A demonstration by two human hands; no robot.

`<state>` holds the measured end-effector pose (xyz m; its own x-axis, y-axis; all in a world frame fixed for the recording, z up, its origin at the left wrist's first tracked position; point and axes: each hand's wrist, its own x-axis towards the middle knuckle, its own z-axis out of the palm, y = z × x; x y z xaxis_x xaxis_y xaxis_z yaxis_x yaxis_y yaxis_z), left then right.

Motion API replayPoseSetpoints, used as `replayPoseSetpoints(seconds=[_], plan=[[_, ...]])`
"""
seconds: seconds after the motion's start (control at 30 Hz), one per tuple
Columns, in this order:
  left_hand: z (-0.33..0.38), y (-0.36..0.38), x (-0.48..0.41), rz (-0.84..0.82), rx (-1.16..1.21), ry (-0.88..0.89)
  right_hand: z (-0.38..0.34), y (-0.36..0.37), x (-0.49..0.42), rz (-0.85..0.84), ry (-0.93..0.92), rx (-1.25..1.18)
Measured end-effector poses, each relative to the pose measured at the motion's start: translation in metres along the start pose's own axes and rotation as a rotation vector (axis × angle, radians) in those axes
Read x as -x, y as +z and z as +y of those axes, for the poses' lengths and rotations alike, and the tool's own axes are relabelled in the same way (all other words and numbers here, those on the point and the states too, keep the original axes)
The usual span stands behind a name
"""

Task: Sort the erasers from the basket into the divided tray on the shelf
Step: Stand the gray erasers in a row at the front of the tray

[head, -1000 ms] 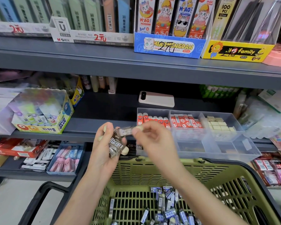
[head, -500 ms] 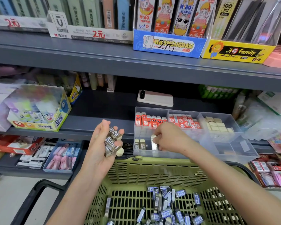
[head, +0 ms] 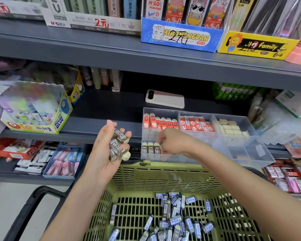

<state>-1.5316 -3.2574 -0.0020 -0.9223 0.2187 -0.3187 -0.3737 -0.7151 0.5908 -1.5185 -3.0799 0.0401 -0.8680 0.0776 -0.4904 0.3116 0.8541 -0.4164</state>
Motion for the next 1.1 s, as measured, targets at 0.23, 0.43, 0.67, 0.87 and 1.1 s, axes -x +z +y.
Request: replayPoseSetpoints(seconds=[0.23,0.43,0.67,0.87,1.1], plan=[[-0.002,0.0,0.0,-0.011,-0.01,0.025,-0.015,0.01,0.031,0.434,-0.318,0.016],[-0.003,0.0,0.002,-0.01,-0.03,0.039,-0.045,0.05,0.056,0.357,-0.33,-0.251],[-0.002,0.0,0.003,0.046,0.049,0.042,-0.043,0.049,0.057,0.288,-0.218,-0.811],[-0.002,-0.002,0.002,0.004,0.063,0.021,0.002,-0.014,0.054,0.401,-0.294,-0.938],[-0.001,-0.003,0.002,-0.004,0.051,0.02,0.017,-0.029,0.029,0.124,-0.206,-0.047]])
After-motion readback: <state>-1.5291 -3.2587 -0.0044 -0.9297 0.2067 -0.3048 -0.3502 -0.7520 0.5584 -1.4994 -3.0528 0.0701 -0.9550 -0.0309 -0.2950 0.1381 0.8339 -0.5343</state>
